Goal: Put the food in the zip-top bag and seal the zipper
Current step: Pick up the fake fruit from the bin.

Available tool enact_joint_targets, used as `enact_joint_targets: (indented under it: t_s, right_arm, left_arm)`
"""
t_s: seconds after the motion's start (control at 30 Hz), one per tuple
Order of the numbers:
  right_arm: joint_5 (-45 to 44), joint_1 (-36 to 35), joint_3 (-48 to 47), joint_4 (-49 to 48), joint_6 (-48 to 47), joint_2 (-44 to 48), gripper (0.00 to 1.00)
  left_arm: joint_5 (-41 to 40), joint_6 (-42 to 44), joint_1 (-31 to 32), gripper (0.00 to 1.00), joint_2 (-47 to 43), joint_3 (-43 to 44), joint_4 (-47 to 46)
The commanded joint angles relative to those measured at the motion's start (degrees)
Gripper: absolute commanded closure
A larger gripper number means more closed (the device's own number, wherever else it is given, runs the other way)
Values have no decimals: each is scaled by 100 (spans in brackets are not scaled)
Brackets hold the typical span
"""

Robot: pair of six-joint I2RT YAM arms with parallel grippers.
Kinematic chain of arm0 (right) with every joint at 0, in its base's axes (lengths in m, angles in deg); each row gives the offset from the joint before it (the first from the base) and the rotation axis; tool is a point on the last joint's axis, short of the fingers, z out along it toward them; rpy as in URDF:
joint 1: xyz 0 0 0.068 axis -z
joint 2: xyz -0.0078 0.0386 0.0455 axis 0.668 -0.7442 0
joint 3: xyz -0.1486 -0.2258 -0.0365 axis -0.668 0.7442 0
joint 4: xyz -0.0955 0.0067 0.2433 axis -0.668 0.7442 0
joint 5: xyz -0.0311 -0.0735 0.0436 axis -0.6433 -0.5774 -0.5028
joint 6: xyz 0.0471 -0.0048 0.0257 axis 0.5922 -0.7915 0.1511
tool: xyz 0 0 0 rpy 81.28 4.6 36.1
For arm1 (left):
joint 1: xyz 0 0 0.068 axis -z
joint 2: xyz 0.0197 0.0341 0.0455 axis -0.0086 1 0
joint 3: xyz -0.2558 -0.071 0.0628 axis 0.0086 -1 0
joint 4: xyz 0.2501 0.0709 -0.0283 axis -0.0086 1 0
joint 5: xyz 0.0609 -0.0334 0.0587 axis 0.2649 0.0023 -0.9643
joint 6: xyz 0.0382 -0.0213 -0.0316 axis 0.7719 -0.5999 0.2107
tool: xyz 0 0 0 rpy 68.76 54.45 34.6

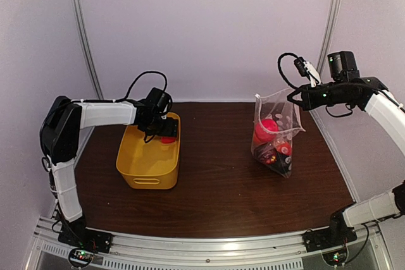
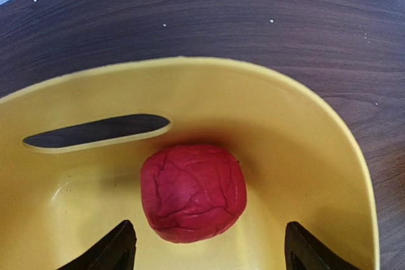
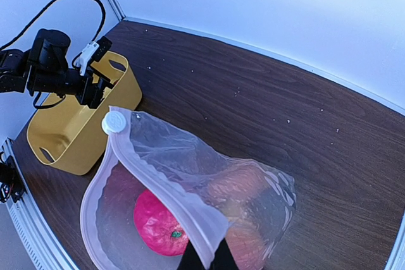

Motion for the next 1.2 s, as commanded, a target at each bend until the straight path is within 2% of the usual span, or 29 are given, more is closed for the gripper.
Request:
enact_joint_targets:
  t_s: [0.0,0.33,0.5,0.67,0.87,1.0,1.03,1.1,1.13,1.17]
  right_arm:
    - [-58,56,12,-210,-75,98,100]
    - [7,60,-111,-160,-71,65,100]
    - [-16,60,-199,-56,-76,-9,100]
    - [130,43,-502,198,-99,-352,100]
    - [-10,41,-1773,1171,-421,-1003,100]
    - [-617,-39,-1374,582,-158,-786,100]
    - [-636,-150,-1649,1206,-485,-1099,100]
    - [-332,-166,-2932,2410,-1024,-1646,100]
    - [-268,-81,-2915,2040,-876,-1519,100]
    - [-619,-118,-2429,1475,-653,-1322,100]
  left_arm:
    - [-171,96,-84,18,219,202,-278]
    - [-353,106,-111,23,776,412,-486]
    - [-373,-31,-109,34,779,410,-347]
    - [-229,-4,-111,41,3,-267,-729]
    - [79,95,-102,47,-833,-620,-553]
    - [182,19,-61,47,-1513,-1046,-583]
    - [318,37,-47,47,-1698,-1138,-614]
    - [570,193,23,47,-2046,-1189,-692]
    - [662,327,100,46,-2224,-1200,-763]
    - [801,453,187,46,-2389,-1201,-866]
